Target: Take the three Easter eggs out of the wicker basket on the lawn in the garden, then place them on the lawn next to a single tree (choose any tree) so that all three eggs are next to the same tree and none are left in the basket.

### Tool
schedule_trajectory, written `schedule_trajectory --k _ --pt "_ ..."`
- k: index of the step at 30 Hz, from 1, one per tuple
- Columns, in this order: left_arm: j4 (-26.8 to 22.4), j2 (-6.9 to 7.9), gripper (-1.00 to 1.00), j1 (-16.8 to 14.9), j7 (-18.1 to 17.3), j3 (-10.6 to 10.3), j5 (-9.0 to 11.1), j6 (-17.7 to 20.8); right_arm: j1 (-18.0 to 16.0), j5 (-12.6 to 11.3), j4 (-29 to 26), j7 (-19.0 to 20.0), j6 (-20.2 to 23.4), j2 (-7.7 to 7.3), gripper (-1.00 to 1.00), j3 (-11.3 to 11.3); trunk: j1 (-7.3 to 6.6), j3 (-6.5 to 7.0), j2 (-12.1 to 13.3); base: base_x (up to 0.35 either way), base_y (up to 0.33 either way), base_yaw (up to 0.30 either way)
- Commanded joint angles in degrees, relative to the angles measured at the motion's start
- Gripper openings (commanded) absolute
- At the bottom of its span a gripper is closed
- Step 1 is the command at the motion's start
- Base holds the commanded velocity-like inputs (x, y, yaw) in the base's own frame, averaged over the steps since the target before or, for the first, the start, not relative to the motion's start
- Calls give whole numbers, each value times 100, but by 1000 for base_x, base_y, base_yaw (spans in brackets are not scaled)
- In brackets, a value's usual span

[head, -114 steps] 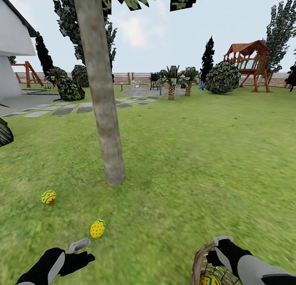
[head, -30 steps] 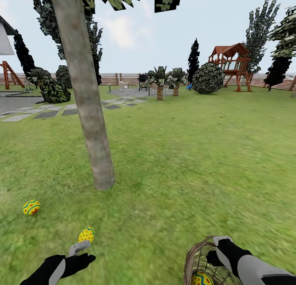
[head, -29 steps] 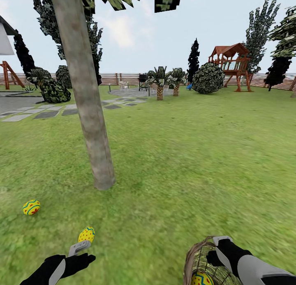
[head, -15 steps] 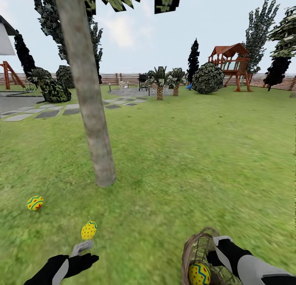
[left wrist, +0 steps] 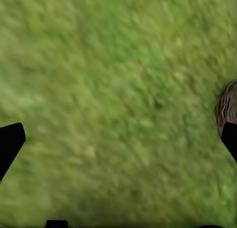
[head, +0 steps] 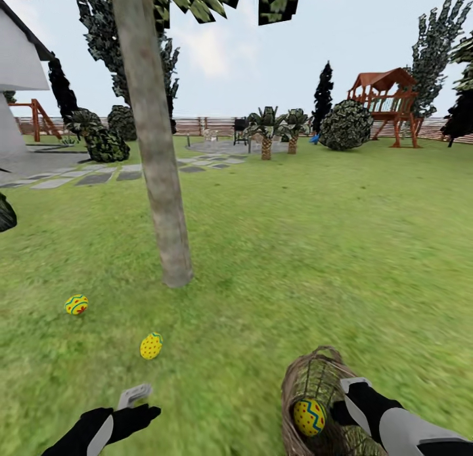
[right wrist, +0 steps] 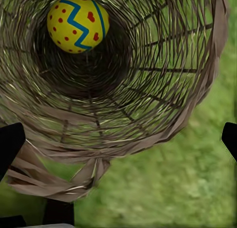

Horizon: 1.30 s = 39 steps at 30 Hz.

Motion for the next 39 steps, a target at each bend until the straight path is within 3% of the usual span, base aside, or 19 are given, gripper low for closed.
schedule_trajectory --k 1,30,39 --pt "-8 -5 100 -3 -12 36 27 46 1 15 -14 3 41 -2 100 42 -2 -6 -3 -188 -295 169" --pt "-8 -48 100 -3 -35 34 43 31 1 29 92 0 26 76 100 43 -2 -6 -3 -166 -301 276" --pt "-8 -58 100 -3 -30 34 36 30 1 8 109 12 2 68 100 42 -2 -33 -3 -151 -306 -54"
